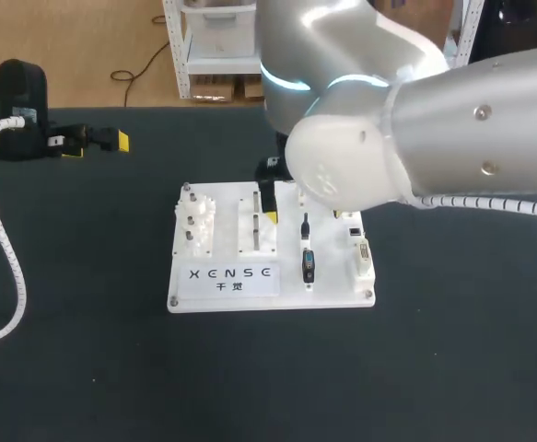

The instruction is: Insert the USB connector, Ethernet cable, and multi-pin plug into their matching sockets one by one.

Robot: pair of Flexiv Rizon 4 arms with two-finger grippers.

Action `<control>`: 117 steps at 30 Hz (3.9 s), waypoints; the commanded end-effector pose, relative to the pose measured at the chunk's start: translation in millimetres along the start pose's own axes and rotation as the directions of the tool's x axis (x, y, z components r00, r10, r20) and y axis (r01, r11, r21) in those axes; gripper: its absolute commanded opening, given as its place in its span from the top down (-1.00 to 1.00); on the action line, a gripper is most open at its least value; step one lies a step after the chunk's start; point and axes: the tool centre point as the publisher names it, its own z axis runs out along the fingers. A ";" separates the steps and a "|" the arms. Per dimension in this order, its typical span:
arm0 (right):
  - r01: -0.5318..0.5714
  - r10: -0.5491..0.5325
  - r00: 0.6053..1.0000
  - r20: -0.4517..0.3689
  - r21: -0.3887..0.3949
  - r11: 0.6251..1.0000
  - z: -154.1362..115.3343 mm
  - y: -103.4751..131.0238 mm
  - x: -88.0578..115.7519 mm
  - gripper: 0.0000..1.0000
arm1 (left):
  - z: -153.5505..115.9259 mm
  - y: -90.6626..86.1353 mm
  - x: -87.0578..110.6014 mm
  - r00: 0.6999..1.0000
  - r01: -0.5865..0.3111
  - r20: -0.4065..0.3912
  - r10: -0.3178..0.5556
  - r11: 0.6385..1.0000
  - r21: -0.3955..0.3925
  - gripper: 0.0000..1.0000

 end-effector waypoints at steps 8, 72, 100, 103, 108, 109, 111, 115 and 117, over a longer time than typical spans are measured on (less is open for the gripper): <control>0.012 -0.012 1.000 0.006 -0.029 1.000 8.0 -7.8 17.3 -1.00 | 0.0 0.0 0.0 1.000 0.000 0.000 0.000 1.000 0.000 -1.00; -0.042 0.044 0.998 -0.037 0.054 0.998 22.0 -2.9 5.2 -0.11 | 0.0 0.0 0.0 1.000 0.000 0.000 0.000 1.000 0.000 -1.00; -0.017 0.017 1.000 0.007 0.019 1.000 30.0 -10.2 12.2 0.12 | 0.0 0.0 0.0 1.000 0.000 0.000 0.000 1.000 0.000 -1.00; -0.015 0.015 1.000 0.008 0.017 1.000 30.4 -9.4 12.8 0.16 | 0.0 0.0 0.0 1.000 0.000 0.000 0.000 1.000 0.000 -1.00; -0.014 0.014 1.000 0.010 0.012 1.000 32.5 -8.4 12.9 0.25 | 0.0 0.0 0.0 1.000 0.000 0.000 0.000 1.000 0.000 -1.00; -0.014 0.014 1.000 0.011 0.012 1.000 32.7 -8.4 12.8 0.26 | 0.0 0.0 0.0 1.000 0.000 0.000 0.000 1.000 0.000 -1.00; -0.016 0.016 1.000 0.015 0.010 1.000 32.9 -8.3 12.8 0.28 | 0.0 0.0 0.0 1.000 0.000 0.000 0.000 1.000 0.000 -1.00; -0.021 0.021 1.000 0.019 0.010 1.000 33.9 -8.5 12.2 0.30 | 0.0 0.0 0.0 1.000 0.000 0.000 0.000 1.000 0.000 -1.00; -0.022 0.021 1.000 0.020 0.011 1.000 34.1 -8.5 11.9 0.30 | 0.0 0.0 0.0 1.000 0.000 0.000 0.000 1.000 0.000 -1.00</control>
